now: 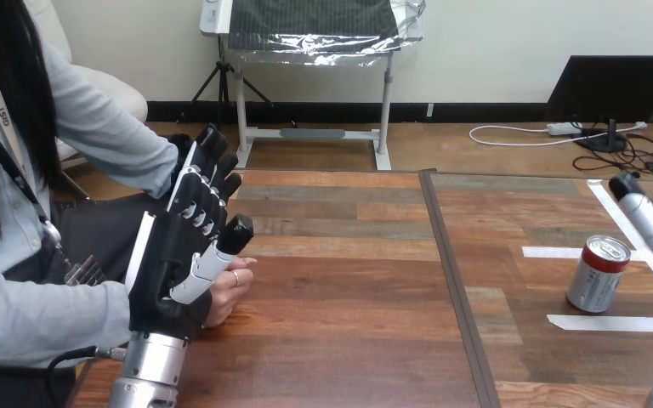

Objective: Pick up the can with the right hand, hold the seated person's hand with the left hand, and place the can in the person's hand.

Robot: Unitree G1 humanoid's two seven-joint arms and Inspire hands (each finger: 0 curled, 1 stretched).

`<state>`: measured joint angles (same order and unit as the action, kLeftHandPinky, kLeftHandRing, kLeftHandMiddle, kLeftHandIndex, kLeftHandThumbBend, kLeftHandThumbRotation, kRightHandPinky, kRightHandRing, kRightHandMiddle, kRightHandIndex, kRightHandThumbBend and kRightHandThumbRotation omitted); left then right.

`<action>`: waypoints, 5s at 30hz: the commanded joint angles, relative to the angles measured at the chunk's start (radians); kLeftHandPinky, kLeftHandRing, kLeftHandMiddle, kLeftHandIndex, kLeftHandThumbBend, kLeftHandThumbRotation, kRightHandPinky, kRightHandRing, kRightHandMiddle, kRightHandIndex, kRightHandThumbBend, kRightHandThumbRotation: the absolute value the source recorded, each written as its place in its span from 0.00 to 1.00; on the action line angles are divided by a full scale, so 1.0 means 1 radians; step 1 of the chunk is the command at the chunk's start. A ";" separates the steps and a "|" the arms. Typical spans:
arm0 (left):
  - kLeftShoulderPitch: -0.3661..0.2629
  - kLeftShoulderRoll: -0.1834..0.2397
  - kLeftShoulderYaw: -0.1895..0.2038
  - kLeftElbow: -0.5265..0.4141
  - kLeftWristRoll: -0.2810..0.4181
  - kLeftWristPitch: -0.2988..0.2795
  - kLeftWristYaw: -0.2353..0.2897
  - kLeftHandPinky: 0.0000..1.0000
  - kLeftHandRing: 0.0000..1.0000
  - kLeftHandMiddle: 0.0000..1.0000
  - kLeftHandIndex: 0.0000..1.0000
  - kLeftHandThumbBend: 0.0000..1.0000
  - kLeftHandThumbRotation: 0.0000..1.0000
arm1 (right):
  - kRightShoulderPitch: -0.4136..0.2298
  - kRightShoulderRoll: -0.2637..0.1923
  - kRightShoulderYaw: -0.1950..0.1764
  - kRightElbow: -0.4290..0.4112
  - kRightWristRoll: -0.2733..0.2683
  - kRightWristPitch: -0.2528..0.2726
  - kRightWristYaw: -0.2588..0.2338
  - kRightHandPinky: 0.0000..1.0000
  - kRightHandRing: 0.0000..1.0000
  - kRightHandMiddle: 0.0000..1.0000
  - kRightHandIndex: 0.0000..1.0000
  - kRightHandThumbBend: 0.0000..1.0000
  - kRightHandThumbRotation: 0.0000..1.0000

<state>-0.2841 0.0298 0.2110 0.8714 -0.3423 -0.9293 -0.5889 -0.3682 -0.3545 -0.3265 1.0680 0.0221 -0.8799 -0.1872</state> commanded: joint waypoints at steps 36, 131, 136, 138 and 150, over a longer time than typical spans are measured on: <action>-0.057 0.013 -0.012 -0.070 0.006 -0.007 0.006 0.92 0.96 0.98 0.97 1.00 0.58 | -0.005 0.028 0.036 0.099 -0.012 0.058 0.012 0.97 0.96 0.92 0.97 1.00 0.46; -0.036 0.016 -0.011 -0.098 0.024 -0.019 0.020 0.92 0.95 0.97 0.97 1.00 0.61 | -0.018 0.018 0.072 0.212 -0.036 0.228 0.009 0.96 0.95 0.93 0.96 1.00 0.44; -0.035 0.017 -0.011 -0.098 0.023 -0.018 0.018 0.92 0.95 0.97 0.97 1.00 0.61 | -0.024 0.015 0.071 0.214 -0.033 0.237 0.015 0.96 0.95 0.93 0.96 1.00 0.45; -0.034 0.017 -0.011 -0.100 0.016 -0.012 0.010 0.92 0.95 0.97 0.97 1.00 0.61 | -0.027 0.012 0.072 0.215 -0.036 0.240 0.012 0.96 0.95 0.93 0.97 1.00 0.45; -0.034 0.019 -0.008 -0.097 0.013 -0.014 0.007 0.91 0.95 0.97 0.97 1.00 0.60 | -0.041 0.004 0.077 0.218 -0.046 0.263 -0.004 0.96 0.94 0.92 0.96 1.00 0.44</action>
<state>-0.2832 0.0320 0.2079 0.8196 -0.3232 -0.9310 -0.5748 -0.3497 -0.3239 -0.2507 1.2685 -0.0199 -0.6364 -0.1901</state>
